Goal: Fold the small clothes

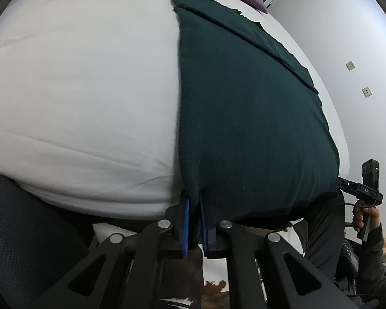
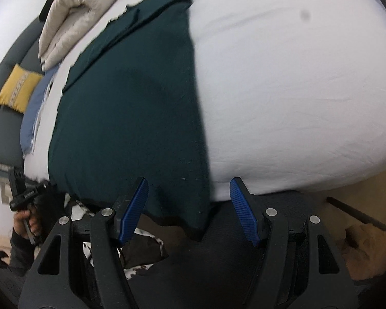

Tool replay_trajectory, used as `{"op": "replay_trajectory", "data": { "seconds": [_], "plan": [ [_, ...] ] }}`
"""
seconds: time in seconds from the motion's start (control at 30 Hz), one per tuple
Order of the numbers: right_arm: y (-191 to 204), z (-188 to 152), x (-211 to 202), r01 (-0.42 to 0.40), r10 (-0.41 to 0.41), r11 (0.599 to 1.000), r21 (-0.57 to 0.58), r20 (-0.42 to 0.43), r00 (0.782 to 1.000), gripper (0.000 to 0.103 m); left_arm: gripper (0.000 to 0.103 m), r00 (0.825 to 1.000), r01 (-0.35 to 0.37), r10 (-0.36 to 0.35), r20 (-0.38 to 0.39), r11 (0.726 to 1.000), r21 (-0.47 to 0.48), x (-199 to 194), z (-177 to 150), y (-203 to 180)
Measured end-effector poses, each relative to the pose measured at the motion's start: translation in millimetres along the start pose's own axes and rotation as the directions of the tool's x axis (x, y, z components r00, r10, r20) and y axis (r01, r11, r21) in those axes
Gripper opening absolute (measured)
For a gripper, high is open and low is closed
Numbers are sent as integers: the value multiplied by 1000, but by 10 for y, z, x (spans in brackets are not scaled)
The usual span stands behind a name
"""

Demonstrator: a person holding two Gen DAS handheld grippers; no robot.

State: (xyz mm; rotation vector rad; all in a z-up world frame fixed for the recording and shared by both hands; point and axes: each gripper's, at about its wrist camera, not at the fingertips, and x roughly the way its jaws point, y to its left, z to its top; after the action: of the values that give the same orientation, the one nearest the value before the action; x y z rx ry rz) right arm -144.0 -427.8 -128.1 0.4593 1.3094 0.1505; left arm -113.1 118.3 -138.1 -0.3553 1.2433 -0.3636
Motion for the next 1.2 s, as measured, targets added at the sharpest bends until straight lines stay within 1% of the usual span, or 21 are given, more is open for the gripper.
{"op": "replay_trajectory", "data": {
  "seconds": [0.1, 0.17, 0.23, 0.27, 0.33, 0.37, 0.43, 0.5, 0.57, 0.67, 0.7, 0.77, 0.87, 0.9, 0.93, 0.97, 1.0, 1.07, 1.1, 1.13, 1.2],
  "plan": [
    [35, -3, 59, 15, -17, 999, -36, -42, 999, 64, 7, 1000, -9, 9, -2, 1000, 15, 12, 2, -29],
    [15, -12, 58, 0, -2, 1000, -31, -58, 998, 61, 7, 1000, -8, 8, -4, 1000, 17, 10, 9, -22],
    [-3, -50, 73, -8, 5, 999, -39, -71, 997, 50, 7, 1000, -8, 8, -5, 1000, 25, 0, 6, -24],
    [-3, -67, 70, -3, -1, 999, -47, -71, 997, 47, 7, 1000, -8, 8, -5, 1000, 30, -10, 1, -24],
    [-36, -103, 60, -8, 5, 999, -42, -71, 997, 29, 6, 1000, -9, 10, -2, 999, 39, -16, -6, -57],
    [-46, -105, 53, -17, 15, 999, -31, -68, 998, 25, 6, 1000, -8, 8, 1, 999, 41, -30, -9, -65],
    [-54, -139, 15, -41, 40, 999, -16, -54, 998, 8, 6, 1000, -2, 2, 5, 999, 43, -69, -25, -80],
    [-26, -182, -51, -51, 50, 999, -19, -24, 998, 7, 6, 1000, 19, -19, 13, 999, 46, -125, -31, -107],
    [10, -219, -140, -72, 73, 997, -21, 15, 997, 6, 6, 998, 59, -60, 23, 998, 38, -194, -25, -137],
    [86, -244, -349, -138, 139, 990, -20, 98, 985, 6, 6, 986, 159, -158, 58, 987, -15, -340, 15, -111],
    [102, -241, -416, -160, 161, 987, -20, 121, 980, 6, 6, 976, 208, -205, 80, 977, -38, -409, 44, -94],
    [147, -218, -578, -211, 212, 977, -24, 179, 961, 6, 6, 958, 272, -263, 111, 960, -64, -494, 84, -74],
    [256, -133, -787, -271, 271, 962, -37, 251, 929, 6, 6, 922, 372, -354, 159, 923, -100, -608, 168, -83],
    [296, -84, -866, -297, 297, 954, -42, 282, 912, 6, 5, 903, 412, -389, 181, 904, -113, -648, 204, -87],
    [322, -47, -905, -318, 314, 947, -38, 305, 899, 6, 6, 892, 435, -409, 195, 892, -120, -669, 220, -97],
    [335, -3, -940, -338, 330, 940, -32, 324, 887, 6, 6, 871, 473, -440, 219, 871, -133, -699, 257, -94],
    [348, 54, -976, -366, 352, 930, -27, 349, 868, 6, 6, 850, 509, -468, 242, 848, -146, -719, 293, -84],
    [384, 169, -1031, -404, 378, 915, -17, 390, 840, 6, 6, 815, 563, -510, 275, 809, -168, -770, 422, -52],
    [397, 259, -1049, -431, 396, 902, -10, 412, 821, 6, 6, 795, 590, -529, 296, 788, -177, -781, 488, -41],
    [415, 322, -1062, -444, 405, 896, -5, 423, 811, 6, 6, 781, 608, -540, 313, 772, -184, -794, 564, -26],
    [455, 499, -1078, -471, 421, 882, 0, 450, 788, 6, 6, 759, 633, -551, 348, 750, -192, -800, 728, -18]
  ]
}}
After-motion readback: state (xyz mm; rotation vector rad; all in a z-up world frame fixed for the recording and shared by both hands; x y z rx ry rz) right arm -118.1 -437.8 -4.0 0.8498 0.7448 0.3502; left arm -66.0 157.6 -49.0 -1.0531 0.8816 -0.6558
